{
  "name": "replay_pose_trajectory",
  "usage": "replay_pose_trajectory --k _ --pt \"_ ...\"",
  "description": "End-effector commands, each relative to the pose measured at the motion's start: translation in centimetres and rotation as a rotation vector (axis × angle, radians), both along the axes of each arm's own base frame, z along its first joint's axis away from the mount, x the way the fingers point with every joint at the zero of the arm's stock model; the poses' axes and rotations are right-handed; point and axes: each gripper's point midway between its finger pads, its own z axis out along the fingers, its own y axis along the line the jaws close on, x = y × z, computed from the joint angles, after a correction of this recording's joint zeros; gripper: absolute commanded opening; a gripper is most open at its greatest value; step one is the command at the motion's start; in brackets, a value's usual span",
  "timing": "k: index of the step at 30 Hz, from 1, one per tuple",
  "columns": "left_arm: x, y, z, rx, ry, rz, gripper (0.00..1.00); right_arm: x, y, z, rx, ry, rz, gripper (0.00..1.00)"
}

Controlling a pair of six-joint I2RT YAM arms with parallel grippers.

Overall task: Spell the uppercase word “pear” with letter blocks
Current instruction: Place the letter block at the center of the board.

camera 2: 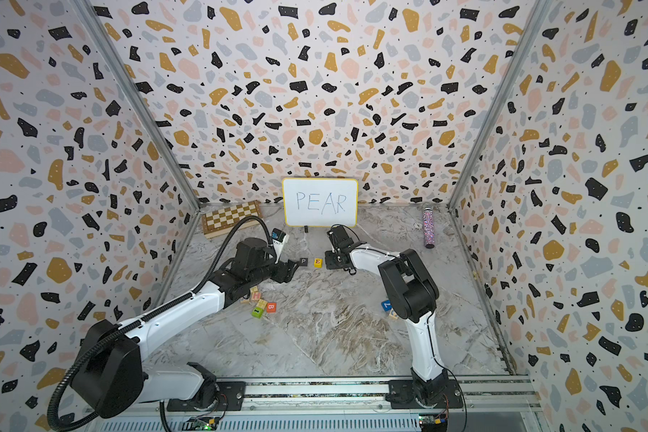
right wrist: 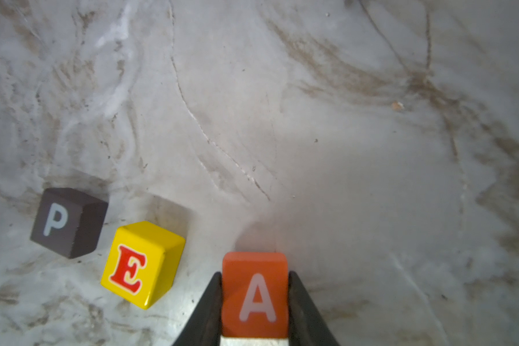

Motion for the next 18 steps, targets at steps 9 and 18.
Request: replay_pose_trajectory --k 9,18 --pt "0.49 -0.14 0.66 0.004 -0.036 -0.001 0.78 -0.54 0.31 2.47 -0.002 -0.027 -0.006 0.33" --pt "0.24 0.09 0.62 0.007 -0.04 0.001 0.78 -0.53 0.16 2.06 -0.014 -0.022 -0.016 0.41"
